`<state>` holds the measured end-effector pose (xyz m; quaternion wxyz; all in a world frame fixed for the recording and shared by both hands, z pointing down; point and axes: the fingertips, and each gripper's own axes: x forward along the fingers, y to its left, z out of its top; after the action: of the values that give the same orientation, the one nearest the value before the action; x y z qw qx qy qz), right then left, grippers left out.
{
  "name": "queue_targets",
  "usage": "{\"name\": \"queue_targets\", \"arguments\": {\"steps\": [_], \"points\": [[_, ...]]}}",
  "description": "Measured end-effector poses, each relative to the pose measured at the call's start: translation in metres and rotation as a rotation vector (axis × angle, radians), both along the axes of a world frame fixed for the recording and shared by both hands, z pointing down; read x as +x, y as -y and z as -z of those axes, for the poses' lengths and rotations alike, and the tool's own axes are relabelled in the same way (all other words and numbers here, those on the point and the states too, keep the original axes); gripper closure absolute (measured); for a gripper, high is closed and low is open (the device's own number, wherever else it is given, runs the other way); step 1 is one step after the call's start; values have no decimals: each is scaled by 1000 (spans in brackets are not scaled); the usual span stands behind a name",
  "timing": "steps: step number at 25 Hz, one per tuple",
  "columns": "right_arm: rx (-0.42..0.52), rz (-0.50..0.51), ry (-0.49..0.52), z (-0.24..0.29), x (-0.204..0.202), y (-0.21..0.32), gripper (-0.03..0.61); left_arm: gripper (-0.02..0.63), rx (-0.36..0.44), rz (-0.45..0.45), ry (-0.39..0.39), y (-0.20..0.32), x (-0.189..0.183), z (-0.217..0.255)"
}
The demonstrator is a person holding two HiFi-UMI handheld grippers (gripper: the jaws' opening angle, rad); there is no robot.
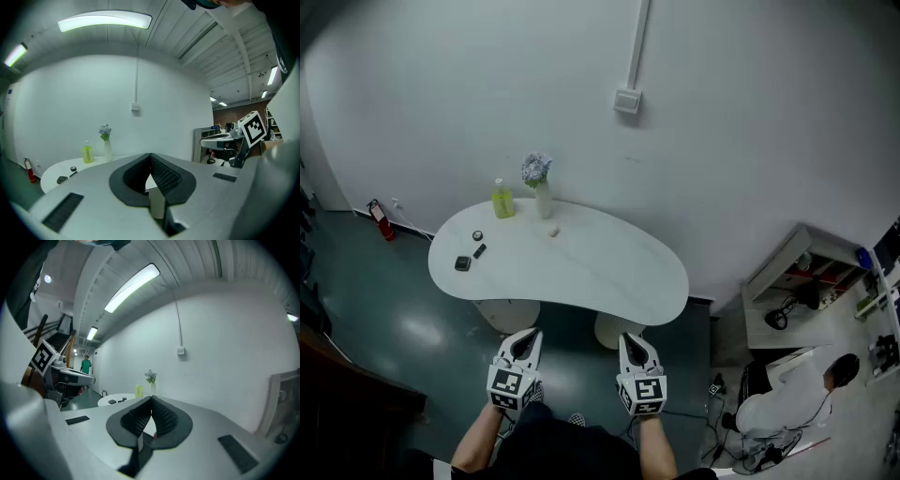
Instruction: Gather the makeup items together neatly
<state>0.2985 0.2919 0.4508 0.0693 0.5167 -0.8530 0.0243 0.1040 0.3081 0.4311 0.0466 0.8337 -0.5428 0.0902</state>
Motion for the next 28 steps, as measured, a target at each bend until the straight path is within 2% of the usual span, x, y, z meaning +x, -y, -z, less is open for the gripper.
{"name": "queue_targets", "arguments": {"steps": [12, 28], "points": [[2, -10, 2, 1, 3, -5, 548, 597, -13, -31, -8, -4, 7, -9], [-7, -2, 16, 1, 2, 3, 546, 597, -6, -23, -4, -1, 11, -10]]}}
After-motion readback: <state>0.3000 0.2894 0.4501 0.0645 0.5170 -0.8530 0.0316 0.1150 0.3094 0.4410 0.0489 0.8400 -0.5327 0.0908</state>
